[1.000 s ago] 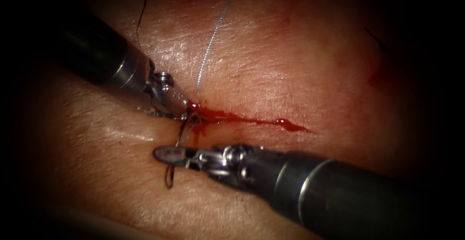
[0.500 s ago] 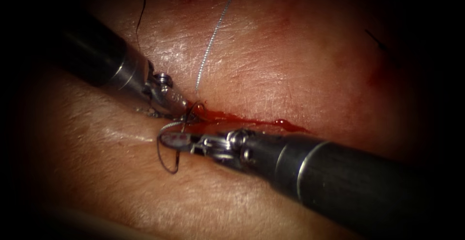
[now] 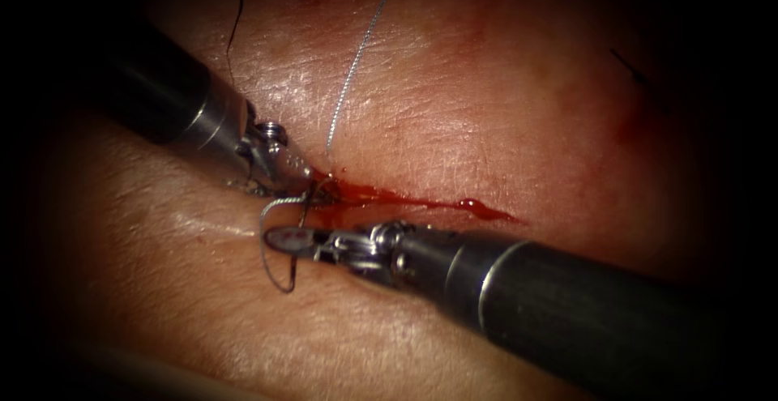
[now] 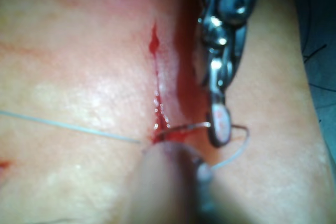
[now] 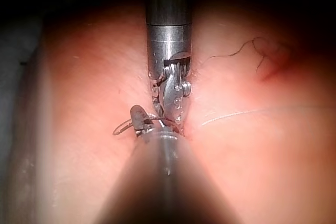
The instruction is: Wound Closure
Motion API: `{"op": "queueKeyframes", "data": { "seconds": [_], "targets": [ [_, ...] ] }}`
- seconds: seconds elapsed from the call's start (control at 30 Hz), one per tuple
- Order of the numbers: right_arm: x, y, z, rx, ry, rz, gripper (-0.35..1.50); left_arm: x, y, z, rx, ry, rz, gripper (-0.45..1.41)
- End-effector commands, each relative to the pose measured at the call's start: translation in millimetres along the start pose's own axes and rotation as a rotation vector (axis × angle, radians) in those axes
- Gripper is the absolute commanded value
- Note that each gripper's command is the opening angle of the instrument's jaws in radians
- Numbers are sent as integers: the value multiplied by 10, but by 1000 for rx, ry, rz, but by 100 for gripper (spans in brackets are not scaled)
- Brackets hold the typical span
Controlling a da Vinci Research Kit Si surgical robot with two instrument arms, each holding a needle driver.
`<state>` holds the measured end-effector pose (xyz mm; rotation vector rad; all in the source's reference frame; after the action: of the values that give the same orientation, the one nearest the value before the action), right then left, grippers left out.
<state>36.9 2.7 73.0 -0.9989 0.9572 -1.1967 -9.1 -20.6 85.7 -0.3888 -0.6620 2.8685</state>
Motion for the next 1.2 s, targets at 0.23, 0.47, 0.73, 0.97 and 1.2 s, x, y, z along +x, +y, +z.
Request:
{"op": "queueKeyframes", "data": {
  "seconds": [0.23,0.47,0.73,0.97,1.2],
  "targets": [
    [-4,-12,16,-115,-37,244,-35,-3,6,5,-6,-1,-22,36],
    [-17,-19,12,-185,-45,385,-35,-5,7,-2,-10,12,-25,36],
    [-32,-25,3,-266,-57,554,-35,-5,4,-40,28,58,-41,42],
    [-48,-18,-9,-327,-89,611,-35,-17,8,-129,97,150,-78,46],
    [-62,0,-18,-374,-125,610,-35,-46,57,-192,158,234,-135,32]
  ]
}}
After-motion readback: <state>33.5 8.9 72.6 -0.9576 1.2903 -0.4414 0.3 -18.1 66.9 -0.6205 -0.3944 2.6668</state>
